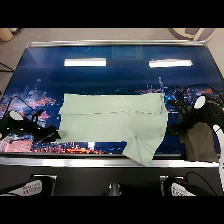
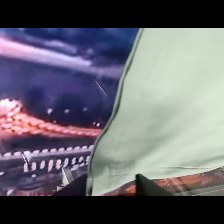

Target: Fold the shirts.

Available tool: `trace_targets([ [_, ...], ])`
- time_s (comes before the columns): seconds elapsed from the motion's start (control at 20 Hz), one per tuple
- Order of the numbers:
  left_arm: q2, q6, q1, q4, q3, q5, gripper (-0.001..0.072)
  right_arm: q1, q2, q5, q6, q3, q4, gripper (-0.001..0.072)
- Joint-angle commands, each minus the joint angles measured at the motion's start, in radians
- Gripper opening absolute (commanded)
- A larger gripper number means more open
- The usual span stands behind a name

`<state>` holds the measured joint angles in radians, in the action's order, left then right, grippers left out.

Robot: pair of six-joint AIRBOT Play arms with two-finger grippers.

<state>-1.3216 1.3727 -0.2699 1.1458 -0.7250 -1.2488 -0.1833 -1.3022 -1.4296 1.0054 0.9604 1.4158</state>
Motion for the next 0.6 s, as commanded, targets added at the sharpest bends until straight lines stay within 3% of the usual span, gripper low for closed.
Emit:
trace_targets([
  [0.0,-0.006,0.027,0.035,-0.006,0.010,0.031,0.0196,0.000,0.003,0.022,0.027,-0.028,0.028,0.0300],
  [0.05,-0.006,0.034,0.041,-0.006,0.010,0.040,0.0071,0.000,0.003,0.047,0.027,-0.055,-0.005,0.0322],
  [0.1,-0.006,0.033,0.043,-0.006,0.010,0.043,0.0025,0.000,0.003,0.071,0.026,-0.079,-0.040,0.0324],
  [0.35,-0.002,0.032,0.043,-0.006,0.010,0.034,0.0024,0.000,0.002,0.159,0.030,-0.160,-0.173,0.0332],
  [0.4,-0.002,0.032,0.043,-0.006,0.010,0.029,0.0024,0.000,0.002,0.146,0.027,-0.171,-0.186,0.0397],
  [0.45,-0.002,0.032,0.043,-0.006,0.010,0.025,0.0024,0.000,0.003,0.120,0.014,-0.175,-0.189,0.0418],
  [0.55,-0.002,0.032,0.043,-0.006,0.010,0.023,0.0024,0.000,0.014,0.081,0.002,-0.175,-0.182,0.0417],
])
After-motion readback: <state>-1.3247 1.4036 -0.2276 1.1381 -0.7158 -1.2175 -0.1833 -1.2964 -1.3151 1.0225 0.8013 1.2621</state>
